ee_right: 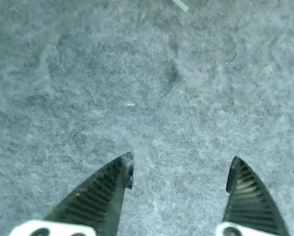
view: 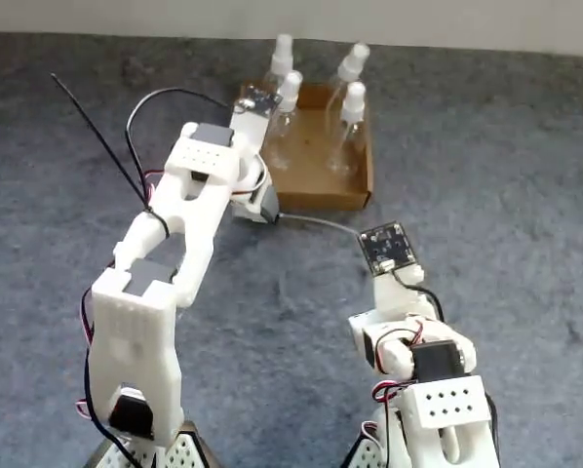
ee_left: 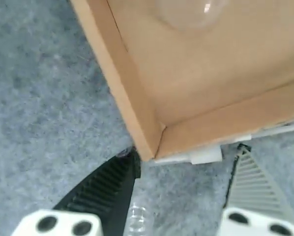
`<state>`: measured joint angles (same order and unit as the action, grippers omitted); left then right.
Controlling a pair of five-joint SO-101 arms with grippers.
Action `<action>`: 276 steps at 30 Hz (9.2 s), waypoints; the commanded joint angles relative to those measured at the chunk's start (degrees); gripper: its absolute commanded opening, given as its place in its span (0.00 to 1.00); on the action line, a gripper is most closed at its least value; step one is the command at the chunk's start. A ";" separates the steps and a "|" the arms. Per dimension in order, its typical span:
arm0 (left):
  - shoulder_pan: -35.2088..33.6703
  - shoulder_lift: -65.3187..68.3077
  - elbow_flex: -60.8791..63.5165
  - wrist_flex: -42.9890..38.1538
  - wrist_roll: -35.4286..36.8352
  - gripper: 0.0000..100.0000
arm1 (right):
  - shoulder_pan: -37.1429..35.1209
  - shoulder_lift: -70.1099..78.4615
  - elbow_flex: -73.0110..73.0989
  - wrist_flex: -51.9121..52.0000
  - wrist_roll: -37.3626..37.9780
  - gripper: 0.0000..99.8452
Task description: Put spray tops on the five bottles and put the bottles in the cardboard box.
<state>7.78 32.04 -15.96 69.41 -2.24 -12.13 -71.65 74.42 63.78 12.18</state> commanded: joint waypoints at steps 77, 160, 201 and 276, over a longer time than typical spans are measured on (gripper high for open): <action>-76.70 -0.92 -17.01 12.22 -33.58 0.24 | -44.88 84.53 -90.42 1.01 -50.46 0.26; -20.97 3.30 -5.49 3.69 38.33 0.22 | 17.98 31.87 -12.79 -1.45 31.30 0.00; -14.64 -6.29 -8.22 30.42 -18.46 0.22 | 18.15 31.87 -12.70 -1.10 31.30 0.00; -6.73 -9.80 14.29 11.60 -2.73 0.06 | 13.67 31.96 -3.03 -19.65 15.65 0.18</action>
<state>-1.27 31.25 -9.80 86.55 -4.70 2.29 -39.30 71.08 45.14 29.05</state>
